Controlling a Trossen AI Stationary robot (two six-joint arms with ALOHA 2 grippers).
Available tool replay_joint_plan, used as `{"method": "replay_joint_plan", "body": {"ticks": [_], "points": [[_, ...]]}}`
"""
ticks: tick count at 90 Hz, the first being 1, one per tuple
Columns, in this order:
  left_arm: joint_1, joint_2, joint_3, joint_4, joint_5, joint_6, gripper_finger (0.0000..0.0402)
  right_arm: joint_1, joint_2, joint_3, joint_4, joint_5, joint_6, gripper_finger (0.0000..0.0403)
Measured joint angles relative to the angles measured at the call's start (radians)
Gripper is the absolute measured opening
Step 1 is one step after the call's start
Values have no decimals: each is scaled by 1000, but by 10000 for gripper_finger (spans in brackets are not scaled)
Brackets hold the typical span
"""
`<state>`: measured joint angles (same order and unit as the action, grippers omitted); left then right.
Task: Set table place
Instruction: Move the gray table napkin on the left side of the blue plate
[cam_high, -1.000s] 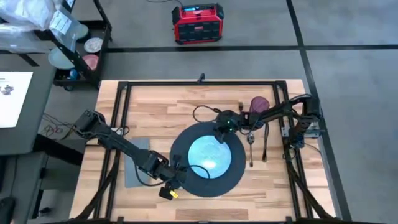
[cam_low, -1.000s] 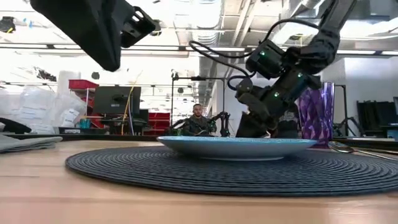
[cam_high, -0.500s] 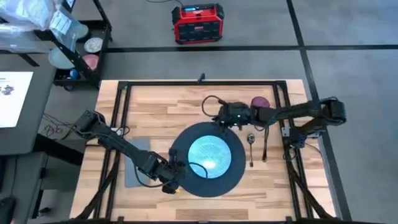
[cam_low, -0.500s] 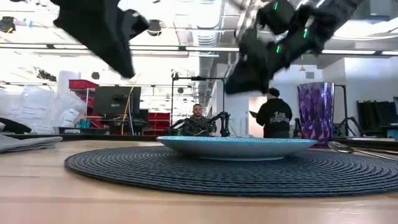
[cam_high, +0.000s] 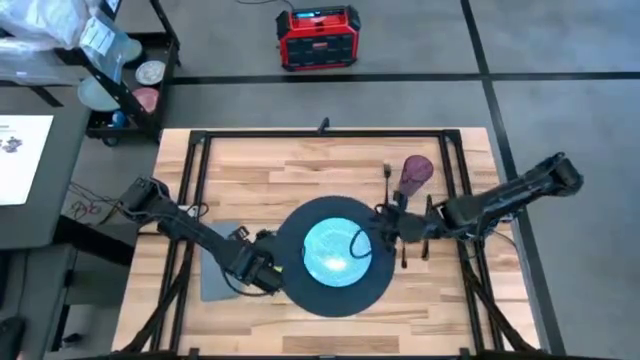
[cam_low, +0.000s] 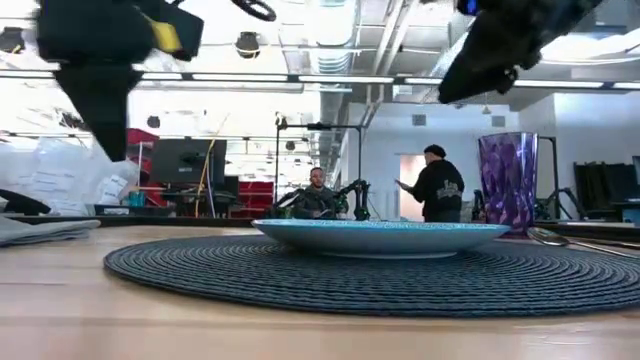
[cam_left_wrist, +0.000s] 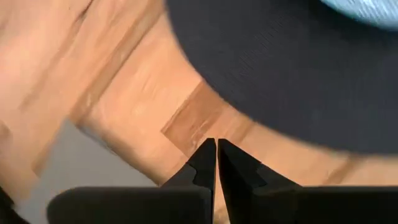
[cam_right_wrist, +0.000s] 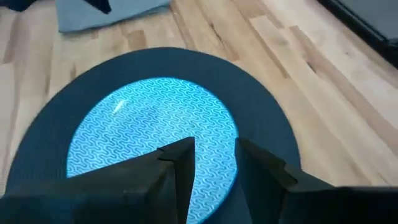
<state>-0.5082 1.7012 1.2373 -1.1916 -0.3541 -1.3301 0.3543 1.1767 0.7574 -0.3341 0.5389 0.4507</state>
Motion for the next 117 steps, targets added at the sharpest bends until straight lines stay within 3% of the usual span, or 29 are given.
{"method": "replay_joint_plan", "body": {"ticks": [7,21,41,61,73,84,96,109,117], "points": [[8,0,0,-23,6,-99,0,47,0,0,-1,46,29,101],[19,0,-13,-61,4,-143,0,150,1,0,-2,174,47,101],[47,0,-87,-154,77,-463,0,219,-26,0,-30,196,91,101],[71,1,-155,67,112,-414,0,299,-35,0,-33,201,118,101],[100,1,-169,76,121,-334,6,349,-35,0,-33,207,139,101],[111,0,-168,173,218,-270,38,408,-35,0,-39,214,178,101],[22,1,-164,362,278,-266,85,479,-34,0,-96,276,234,101],[-77,0,-162,245,274,-366,125,517,-34,0,-159,344,288,101],[-141,-1,-148,190,205,-406,134,516,-34,0,-174,350,309,101]]}}
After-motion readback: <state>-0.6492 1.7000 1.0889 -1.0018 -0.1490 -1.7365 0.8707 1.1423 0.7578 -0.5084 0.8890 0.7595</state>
